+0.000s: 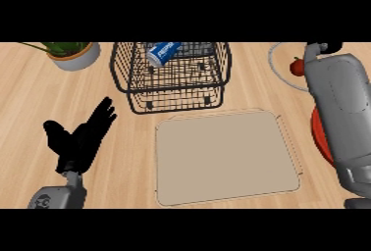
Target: Pick the can from the tray and place it in the tiered basket
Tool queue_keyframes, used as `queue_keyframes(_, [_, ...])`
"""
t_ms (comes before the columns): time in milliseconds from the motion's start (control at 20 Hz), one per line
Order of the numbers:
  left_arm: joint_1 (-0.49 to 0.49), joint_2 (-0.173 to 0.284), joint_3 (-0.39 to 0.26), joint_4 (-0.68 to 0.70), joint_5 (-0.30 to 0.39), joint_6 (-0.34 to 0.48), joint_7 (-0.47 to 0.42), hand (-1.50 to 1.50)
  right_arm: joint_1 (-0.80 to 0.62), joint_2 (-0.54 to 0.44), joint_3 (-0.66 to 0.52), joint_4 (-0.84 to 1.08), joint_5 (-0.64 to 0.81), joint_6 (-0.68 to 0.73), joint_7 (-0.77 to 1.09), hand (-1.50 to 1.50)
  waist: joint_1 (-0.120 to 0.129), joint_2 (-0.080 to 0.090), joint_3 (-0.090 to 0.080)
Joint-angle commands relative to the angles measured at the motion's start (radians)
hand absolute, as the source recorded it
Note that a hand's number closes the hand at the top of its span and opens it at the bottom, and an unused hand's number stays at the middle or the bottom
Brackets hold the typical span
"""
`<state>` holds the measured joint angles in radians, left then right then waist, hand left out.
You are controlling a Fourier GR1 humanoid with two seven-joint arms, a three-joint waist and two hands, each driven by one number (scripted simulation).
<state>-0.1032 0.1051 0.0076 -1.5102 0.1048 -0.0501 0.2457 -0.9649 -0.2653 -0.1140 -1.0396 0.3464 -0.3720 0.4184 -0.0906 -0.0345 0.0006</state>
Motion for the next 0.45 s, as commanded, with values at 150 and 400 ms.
queue_keyframes(150, [0.019, 0.022, 0.024, -0.001, 0.012, -0.014, -0.011, 0.00, 0.275, -0.174, -0.057, -0.416, -0.152, 0.239, 0.092, -1.50, -0.023, 0.000, 0.000])
queue_keyframes(400, [-0.003, 0.004, 0.000, -0.020, -0.007, 0.007, 0.013, 0.00, 0.529, -0.290, -0.193, -0.708, -0.290, 0.354, 0.145, -1.50, -0.001, 0.012, 0.001])
